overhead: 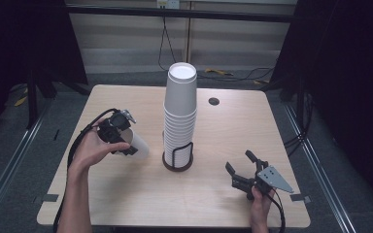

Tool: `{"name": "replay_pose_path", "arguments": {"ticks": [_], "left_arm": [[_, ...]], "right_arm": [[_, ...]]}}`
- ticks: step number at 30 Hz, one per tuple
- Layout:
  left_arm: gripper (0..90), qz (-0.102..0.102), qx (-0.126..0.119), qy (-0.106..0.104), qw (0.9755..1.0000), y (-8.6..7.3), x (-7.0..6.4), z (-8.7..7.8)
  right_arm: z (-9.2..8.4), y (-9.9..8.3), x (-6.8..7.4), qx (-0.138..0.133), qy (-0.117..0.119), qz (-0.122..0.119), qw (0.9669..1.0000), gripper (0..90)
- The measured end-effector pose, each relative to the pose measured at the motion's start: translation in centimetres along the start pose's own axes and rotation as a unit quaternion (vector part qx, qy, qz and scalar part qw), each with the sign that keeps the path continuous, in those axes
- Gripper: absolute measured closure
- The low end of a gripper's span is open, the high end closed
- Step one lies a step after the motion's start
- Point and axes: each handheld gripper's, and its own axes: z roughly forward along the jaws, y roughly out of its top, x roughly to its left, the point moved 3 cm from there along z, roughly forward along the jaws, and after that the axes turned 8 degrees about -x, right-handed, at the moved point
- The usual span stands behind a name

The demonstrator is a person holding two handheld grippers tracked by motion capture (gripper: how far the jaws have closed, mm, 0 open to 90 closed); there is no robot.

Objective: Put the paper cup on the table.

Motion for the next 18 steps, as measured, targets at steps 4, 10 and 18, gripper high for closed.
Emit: {"name": "replay_pose_path", "arguments": {"ticks": [4, 10, 18], "left_arm": [[8.3, 0.001, 0.029, 0.011, 0.9995, 0.2, 0.5, 0.6], [7.1, 0.002, 0.038, 0.015, 0.9992, 0.5, 0.2, 1.5], [6.4, 0.01, 0.05, 0.024, 0.9984, 1.2, 0.2, 2.6]], "right_arm": [[0.0, 0.0, 0.0, 0.0, 0.0, 0.0, 1.0, 13.5], [0.0, 0.0, 0.0, 0.0, 0.0, 0.0, 1.0, 13.6], [0.0, 0.0, 0.0, 0.0, -0.003, -0.002, 1.0, 13.6]]}}
